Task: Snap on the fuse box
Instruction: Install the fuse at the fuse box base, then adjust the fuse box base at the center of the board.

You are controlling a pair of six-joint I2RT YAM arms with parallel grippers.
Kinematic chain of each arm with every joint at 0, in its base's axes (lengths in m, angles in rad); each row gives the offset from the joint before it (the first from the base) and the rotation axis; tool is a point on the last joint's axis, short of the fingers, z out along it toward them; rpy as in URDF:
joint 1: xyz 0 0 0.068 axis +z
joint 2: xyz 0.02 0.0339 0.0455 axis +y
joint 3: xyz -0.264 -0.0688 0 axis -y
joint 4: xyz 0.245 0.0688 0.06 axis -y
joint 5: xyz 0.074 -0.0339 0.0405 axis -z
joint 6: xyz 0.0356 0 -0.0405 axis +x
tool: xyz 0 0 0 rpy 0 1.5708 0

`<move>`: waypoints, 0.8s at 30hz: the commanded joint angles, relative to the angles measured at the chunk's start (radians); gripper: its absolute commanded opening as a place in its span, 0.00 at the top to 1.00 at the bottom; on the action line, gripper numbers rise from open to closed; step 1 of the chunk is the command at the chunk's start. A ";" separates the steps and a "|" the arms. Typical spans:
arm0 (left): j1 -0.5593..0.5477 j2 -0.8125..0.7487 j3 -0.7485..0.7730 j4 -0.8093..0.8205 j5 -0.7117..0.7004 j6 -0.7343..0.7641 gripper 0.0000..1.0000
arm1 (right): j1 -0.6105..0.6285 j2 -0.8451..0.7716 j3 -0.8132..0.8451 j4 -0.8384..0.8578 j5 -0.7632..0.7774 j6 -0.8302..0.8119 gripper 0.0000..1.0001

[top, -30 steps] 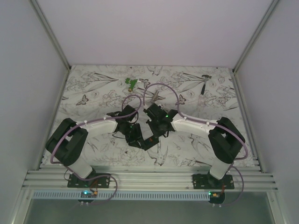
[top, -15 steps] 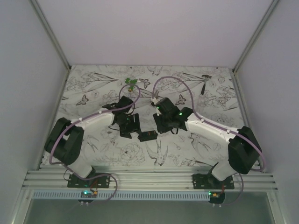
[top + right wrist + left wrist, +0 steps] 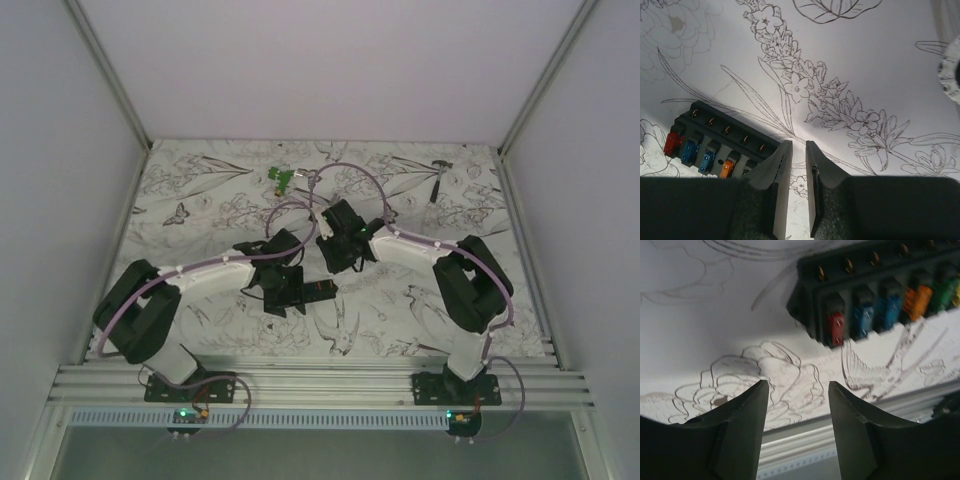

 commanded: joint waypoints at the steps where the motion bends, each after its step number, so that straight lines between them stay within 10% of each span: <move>1: 0.005 0.089 0.040 -0.013 -0.066 -0.014 0.47 | -0.002 -0.006 -0.013 0.047 -0.077 -0.034 0.76; 24: 0.129 0.145 0.135 -0.012 -0.103 0.080 0.45 | 0.030 -0.237 -0.308 0.176 -0.109 0.268 0.73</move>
